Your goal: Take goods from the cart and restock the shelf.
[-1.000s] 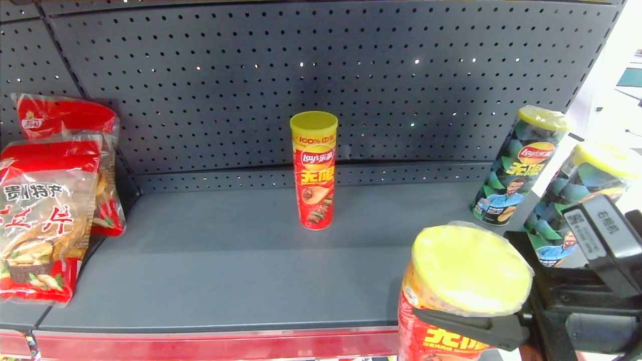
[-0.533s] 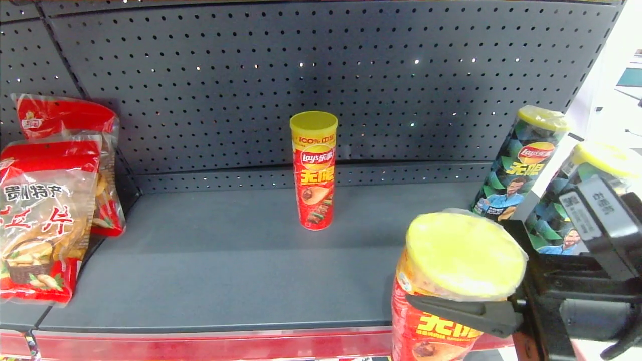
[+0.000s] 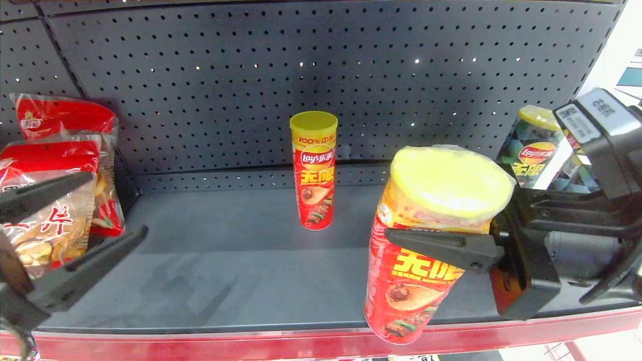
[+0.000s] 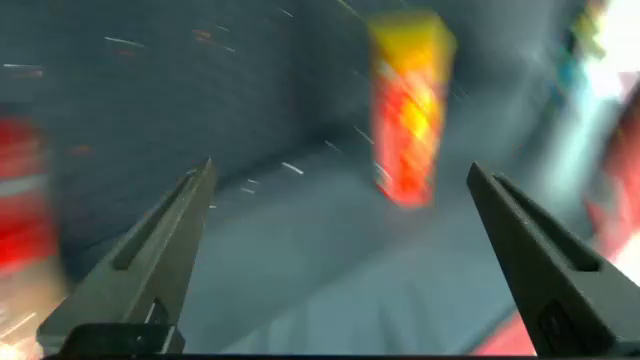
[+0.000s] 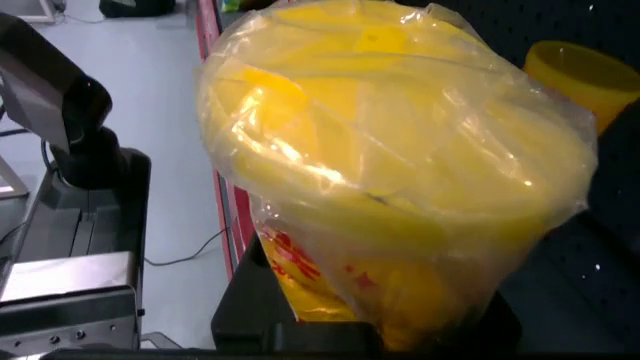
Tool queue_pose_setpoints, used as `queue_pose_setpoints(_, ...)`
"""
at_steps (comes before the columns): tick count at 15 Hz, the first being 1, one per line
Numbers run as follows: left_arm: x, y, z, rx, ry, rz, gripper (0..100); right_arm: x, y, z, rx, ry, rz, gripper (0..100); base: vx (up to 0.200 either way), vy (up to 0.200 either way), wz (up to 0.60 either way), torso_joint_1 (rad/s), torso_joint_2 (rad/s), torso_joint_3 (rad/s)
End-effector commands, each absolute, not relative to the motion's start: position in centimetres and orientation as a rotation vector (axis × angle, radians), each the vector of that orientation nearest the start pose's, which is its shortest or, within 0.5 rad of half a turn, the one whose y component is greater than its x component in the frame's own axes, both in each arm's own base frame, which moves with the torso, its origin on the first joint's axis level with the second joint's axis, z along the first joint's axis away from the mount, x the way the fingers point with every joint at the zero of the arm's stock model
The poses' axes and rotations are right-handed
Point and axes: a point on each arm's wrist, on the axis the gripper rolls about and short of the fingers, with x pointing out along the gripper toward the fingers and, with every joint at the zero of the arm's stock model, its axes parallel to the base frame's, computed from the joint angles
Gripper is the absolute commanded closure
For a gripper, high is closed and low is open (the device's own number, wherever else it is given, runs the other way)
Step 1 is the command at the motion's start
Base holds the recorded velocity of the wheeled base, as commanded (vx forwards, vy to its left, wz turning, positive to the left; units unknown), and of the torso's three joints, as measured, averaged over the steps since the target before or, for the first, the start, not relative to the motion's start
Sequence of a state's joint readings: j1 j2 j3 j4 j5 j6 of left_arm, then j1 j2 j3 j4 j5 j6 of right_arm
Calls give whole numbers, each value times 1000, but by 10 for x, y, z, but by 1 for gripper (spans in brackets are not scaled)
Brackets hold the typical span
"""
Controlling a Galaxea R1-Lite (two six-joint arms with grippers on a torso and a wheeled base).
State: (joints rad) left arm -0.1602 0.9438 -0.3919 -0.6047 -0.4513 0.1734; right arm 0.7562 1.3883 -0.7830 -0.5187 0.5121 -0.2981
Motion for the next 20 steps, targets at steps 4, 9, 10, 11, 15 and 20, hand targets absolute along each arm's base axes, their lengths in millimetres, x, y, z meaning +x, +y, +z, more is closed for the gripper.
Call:
queue_pose_setpoints(4,184,-54,172,244,13,-888,0,165,170,247,-267,-87,1272,100,0,0,0,0,0,0)
queue_pose_setpoints(9,260,-72,171,262,20,-913,0,172,176,248,-251,-94,1267,100,0,0,0,0,0,0)
queue_pose_setpoints(10,266,-76,169,271,17,-925,0,173,177,248,-249,-94,1266,100,0,0,0,0,0,0)
queue_pose_setpoints(11,266,-84,165,275,27,-955,0,173,177,250,-247,-98,1266,100,0,0,0,0,0,0)
queue_pose_setpoints(15,284,-106,156,265,43,-1010,0,177,177,251,-247,-99,1255,100,0,0,0,0,0,0)
queue_pose_setpoints(20,309,-116,139,157,76,-1007,0,181,176,250,-240,-102,1242,100,0,0,0,0,0,0)
